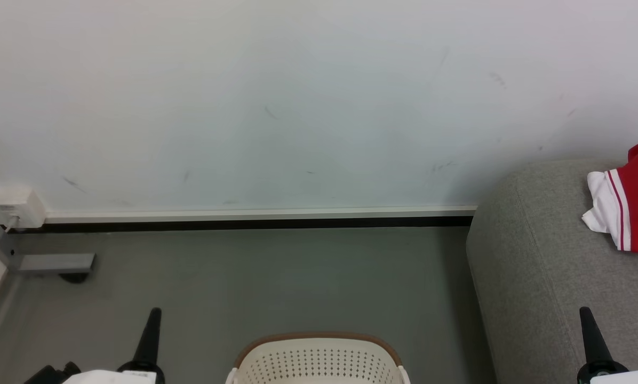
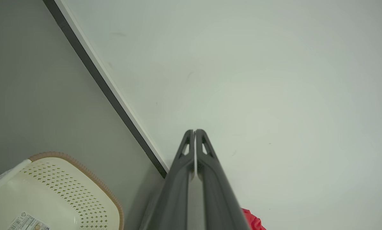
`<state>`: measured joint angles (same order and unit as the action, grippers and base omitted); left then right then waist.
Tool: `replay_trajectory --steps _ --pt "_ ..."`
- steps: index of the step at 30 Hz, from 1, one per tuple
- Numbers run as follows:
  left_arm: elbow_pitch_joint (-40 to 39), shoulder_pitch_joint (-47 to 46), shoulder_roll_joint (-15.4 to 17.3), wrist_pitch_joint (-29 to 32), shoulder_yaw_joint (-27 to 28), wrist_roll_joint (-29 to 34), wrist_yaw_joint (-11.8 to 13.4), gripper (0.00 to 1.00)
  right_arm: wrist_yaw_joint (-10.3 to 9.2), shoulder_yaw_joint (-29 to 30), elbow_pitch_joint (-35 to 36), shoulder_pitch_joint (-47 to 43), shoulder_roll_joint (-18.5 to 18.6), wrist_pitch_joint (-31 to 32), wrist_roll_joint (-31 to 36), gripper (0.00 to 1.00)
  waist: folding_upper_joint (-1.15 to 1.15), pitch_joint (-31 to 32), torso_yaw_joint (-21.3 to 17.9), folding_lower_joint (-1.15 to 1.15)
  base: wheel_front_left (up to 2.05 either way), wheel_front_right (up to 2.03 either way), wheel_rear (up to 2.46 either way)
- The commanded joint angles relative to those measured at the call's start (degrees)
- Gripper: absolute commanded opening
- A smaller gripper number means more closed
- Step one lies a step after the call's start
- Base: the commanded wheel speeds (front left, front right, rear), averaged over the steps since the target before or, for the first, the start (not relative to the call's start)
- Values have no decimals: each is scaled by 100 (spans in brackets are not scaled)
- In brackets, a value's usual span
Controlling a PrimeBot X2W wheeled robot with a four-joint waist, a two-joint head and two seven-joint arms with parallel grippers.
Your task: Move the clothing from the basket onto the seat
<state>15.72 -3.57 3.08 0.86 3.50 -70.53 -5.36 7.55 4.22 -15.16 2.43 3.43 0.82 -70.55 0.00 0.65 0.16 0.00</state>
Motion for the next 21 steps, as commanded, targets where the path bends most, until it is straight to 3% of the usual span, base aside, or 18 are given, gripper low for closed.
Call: replay_trajectory --steps 1,21 --pt "-71 -121 22 38 43 -207 -35 0 -7 45 56 136 -1 41 -151 0 0 -3 -1 0 0 0 0" --pt "-118 -200 5 300 174 -1158 -132 0 -9 138 94 254 -31 305 -1122 0 0 -36 -7 0 0 0 0"
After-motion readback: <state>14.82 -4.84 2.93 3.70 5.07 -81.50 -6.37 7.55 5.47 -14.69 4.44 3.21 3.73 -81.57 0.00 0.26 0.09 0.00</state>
